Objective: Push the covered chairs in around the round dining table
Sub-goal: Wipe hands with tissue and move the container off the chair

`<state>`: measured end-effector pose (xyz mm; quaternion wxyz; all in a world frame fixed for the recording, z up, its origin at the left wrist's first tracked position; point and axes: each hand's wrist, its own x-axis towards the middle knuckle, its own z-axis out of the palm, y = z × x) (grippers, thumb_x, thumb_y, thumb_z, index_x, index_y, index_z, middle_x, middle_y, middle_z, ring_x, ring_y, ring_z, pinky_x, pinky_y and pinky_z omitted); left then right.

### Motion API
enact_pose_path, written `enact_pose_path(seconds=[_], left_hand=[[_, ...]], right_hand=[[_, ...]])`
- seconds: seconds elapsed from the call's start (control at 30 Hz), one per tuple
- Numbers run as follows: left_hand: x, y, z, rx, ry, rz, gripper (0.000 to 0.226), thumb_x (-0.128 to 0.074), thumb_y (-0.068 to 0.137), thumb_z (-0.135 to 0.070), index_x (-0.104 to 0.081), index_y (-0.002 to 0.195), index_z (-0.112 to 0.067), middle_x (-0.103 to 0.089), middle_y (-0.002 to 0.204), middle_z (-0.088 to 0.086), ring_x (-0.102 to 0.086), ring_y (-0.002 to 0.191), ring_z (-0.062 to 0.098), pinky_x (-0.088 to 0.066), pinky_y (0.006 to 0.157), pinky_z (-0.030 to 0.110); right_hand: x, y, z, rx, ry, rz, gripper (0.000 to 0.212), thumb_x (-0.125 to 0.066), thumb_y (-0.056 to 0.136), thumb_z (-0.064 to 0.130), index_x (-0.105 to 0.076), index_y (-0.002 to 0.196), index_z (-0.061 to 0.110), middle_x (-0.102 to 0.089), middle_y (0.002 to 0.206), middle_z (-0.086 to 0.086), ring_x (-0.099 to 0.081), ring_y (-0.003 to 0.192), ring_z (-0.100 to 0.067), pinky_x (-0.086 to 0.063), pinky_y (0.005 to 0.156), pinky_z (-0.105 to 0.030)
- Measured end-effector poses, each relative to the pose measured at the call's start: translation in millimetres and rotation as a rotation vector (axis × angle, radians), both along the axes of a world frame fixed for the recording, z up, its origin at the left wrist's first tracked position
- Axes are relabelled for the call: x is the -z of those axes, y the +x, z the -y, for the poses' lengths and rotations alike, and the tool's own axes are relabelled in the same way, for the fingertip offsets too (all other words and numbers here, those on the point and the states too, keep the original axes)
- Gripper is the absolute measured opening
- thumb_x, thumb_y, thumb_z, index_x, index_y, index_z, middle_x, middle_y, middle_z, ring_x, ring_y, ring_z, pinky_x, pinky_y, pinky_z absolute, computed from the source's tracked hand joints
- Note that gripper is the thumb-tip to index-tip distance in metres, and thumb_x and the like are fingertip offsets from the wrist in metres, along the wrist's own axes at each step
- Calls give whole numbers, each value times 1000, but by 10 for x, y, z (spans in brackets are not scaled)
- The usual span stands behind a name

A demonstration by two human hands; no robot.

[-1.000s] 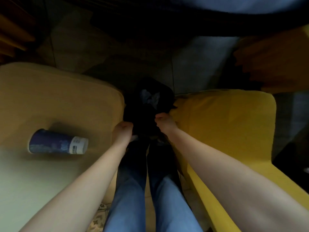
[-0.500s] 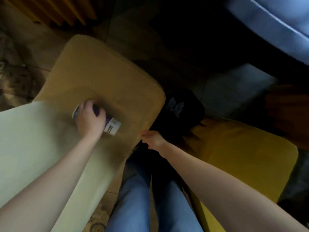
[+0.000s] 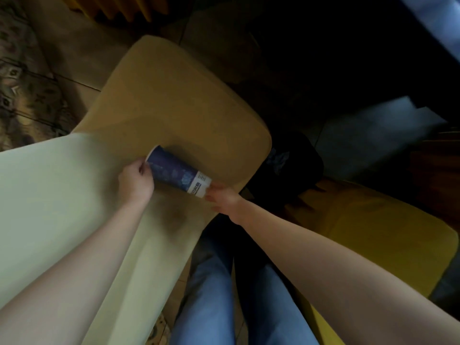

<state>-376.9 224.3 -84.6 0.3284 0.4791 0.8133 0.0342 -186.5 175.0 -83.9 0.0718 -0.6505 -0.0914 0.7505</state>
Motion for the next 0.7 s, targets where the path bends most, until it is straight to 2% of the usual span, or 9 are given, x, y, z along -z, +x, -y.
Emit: enact_pose_path(seconds=[0.07,0.13,0.2,0.27,0.43,0.57,0.7], left_hand=[[28,31,31,-48,-27,31,27,-46,96,-15,-66,101,3,-64,104,32,-59,98,46,-45,82,42],[54,105,87,-98,-65,73,29,-48,96,-17,-67,99,4,-65,103,31,-60,97,44,-45,82,42],[40,248,171,-134,-100,112,28,-50,95,-18,-68,98,4,-66,101,28,-61,96,42,-44,77,39],[25,442,272,-181,-124,154,28,-53,94,-19,-68,101,3,-67,103,26,-62,97,39,-42,77,37],[4,1052,613,-204,-192,223,28,-58,91,-23,-71,103,-1,-69,103,24,-63,98,38,-47,85,41],[2,1558,910,-154,-322,342,24,-59,90,-21,-72,95,-2,-70,97,22,-64,94,35,-45,78,37],[-6,1966,1131,-256,-452,504,18,-56,91,-15,-67,78,-20,-70,89,10,-65,91,28,-51,87,38]], right_hand=[[39,51,11,87,36,77,35,-46,98,15,-51,132,15,-60,125,-7,-56,107,-19,-44,84,-29],[78,161,27,179,102,211,29,-51,95,10,-58,123,12,-63,120,-8,-58,100,-18,-48,81,-28],[72,328,37,239,183,340,20,-57,91,7,-63,109,12,-66,110,-6,-61,94,-17,-51,77,-25],[33,528,36,243,259,430,13,-61,89,7,-63,100,14,-65,101,-3,-61,91,-15,-48,70,-19],[-105,1133,124,116,362,633,12,-61,90,12,-66,100,16,-68,102,-1,-62,96,-15,-51,86,-29],[-211,1649,292,83,398,739,16,-58,93,13,-65,106,17,-65,103,2,-58,93,-9,-48,81,-24],[-183,2041,467,24,408,812,16,-56,93,11,-66,106,16,-66,103,0,-59,90,-9,-48,74,-21]])
